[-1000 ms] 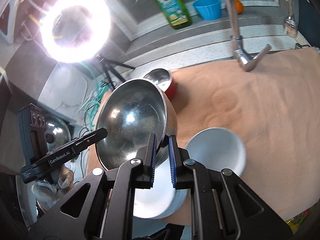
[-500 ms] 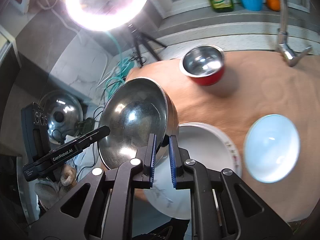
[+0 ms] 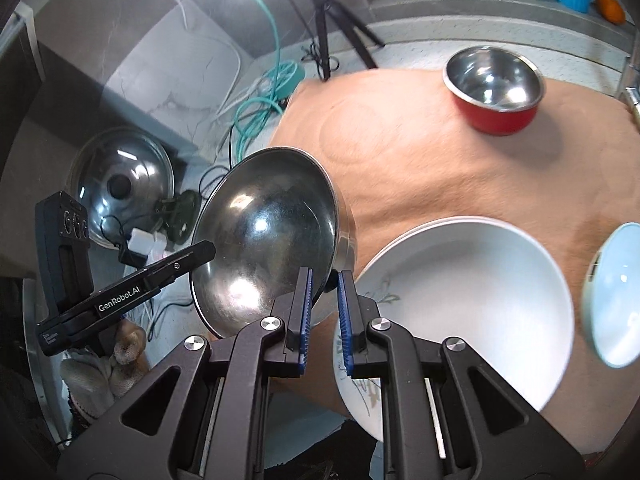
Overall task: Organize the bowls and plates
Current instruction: 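Lift the large steel bowl and carry it beside the plate stack, then lower the large steel bowl onto the cloth and open both grippers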
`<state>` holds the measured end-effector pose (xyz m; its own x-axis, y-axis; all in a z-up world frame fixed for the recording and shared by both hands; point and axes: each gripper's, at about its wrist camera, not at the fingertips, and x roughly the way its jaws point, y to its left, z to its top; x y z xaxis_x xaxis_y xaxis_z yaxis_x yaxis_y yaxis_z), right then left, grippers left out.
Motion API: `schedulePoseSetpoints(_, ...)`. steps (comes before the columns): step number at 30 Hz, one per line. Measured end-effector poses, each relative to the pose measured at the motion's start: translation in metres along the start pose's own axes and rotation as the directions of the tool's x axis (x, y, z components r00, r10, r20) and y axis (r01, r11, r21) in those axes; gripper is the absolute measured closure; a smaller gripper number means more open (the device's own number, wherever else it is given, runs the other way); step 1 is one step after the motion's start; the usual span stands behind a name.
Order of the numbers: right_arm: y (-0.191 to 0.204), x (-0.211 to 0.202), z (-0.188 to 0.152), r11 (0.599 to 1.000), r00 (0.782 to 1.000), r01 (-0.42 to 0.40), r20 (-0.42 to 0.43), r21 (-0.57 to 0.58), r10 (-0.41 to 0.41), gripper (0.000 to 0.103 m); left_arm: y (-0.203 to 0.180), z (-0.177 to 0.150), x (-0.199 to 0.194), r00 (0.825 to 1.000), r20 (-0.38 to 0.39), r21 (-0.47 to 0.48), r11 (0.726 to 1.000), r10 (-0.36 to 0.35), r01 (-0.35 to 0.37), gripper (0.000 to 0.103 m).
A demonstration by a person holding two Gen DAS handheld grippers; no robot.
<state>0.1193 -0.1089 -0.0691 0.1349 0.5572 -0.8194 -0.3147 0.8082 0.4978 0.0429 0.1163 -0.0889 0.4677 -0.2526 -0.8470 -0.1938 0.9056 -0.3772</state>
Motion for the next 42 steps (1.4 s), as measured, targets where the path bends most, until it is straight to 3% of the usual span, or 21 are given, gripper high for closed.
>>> schedulePoseSetpoints(17, 0.008, 0.055, 0.001, 0.999, 0.996, 0.042, -0.078, -0.020, -0.043, 0.090, 0.027, -0.007, 0.025, 0.997, -0.036, -0.031, 0.998, 0.061, -0.062, 0.091)
schedulePoseSetpoints(42, 0.002, 0.051, 0.001, 1.000, 0.996, 0.026, -0.080, -0.015, -0.027, 0.090, 0.025, -0.004, 0.020, 0.997, -0.028, -0.019, 0.997, 0.073, -0.073, 0.090)
